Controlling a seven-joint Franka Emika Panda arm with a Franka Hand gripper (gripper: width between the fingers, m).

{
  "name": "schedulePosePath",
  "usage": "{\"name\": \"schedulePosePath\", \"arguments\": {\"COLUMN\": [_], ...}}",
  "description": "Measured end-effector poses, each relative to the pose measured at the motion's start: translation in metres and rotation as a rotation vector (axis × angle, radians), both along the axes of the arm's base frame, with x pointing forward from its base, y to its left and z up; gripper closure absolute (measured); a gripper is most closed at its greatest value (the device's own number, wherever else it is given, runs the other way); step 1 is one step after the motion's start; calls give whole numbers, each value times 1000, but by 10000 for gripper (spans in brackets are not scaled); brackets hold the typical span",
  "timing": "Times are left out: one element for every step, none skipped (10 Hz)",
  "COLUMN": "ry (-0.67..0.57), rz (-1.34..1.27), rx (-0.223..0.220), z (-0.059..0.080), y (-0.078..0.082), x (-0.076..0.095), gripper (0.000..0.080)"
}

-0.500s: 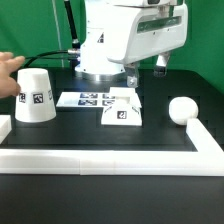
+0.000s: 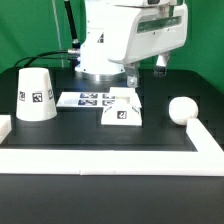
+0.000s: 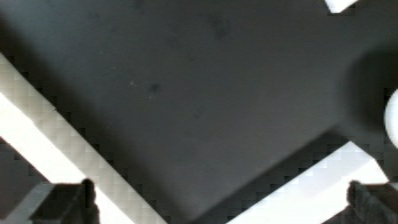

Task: Assemble lamp

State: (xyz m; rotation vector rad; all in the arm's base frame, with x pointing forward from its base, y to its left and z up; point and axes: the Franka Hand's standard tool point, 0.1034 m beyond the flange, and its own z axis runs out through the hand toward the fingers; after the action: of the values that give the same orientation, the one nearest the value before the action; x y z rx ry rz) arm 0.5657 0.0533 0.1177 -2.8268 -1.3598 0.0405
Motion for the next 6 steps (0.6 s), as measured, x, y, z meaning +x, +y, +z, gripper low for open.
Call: {"name": "schedulePosePath", "arguments": {"ry": [0,0,0,-12,-21,-29], "rz": [0,0,-1,-27,-74,-121], "rx": [0,0,0,-1,-4,-6], "z": [0,0,0,-1,-1,-1], "y": [0,0,-1,-5,-9,-12], "x": [0,0,0,-6,-18,-31], "gripper": [100,100,100,100,100,100]}}
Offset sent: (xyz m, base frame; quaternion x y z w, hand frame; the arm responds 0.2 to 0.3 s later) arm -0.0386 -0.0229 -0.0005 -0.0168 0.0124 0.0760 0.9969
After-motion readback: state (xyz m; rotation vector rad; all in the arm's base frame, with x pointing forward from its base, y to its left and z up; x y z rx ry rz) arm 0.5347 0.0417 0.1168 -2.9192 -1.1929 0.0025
